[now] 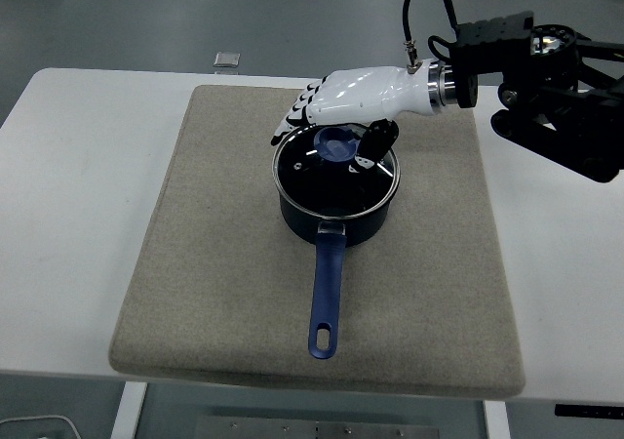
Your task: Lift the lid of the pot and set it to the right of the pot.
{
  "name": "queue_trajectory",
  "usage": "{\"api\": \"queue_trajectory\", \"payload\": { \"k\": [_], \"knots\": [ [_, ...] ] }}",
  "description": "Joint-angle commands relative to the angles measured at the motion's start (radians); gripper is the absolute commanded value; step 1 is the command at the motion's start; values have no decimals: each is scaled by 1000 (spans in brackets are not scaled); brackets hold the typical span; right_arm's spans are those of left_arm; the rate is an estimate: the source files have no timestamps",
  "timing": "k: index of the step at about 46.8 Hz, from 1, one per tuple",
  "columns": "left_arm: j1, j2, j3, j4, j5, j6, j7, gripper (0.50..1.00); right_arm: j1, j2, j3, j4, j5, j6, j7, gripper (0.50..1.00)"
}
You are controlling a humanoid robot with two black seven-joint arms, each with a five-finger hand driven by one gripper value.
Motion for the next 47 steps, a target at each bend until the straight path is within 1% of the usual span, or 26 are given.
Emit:
{"api": "queue_trajectory", "payload": {
  "k": [1, 6, 24, 30, 47],
  "knots": [
    [0, 0, -1, -1, 0, 0, 0, 1000, 0, 0, -13, 0, -7, -15, 0, 893],
    [0, 0, 1, -1, 0, 0, 0, 1000, 3, 0, -26, -2, -9, -27, 0, 895],
    [0, 0, -1, 0, 0, 0, 0, 1000, 11, -2, -28, -29, -21, -40, 0, 893],
    [0, 0, -1, 0, 0, 0, -1, 1000, 8, -2, -28, -32, -27, -55, 0, 895],
    [0, 0, -1, 0, 0, 0, 0, 1000, 0, 0, -28, -37, -27, -58, 0, 893]
  ]
}}
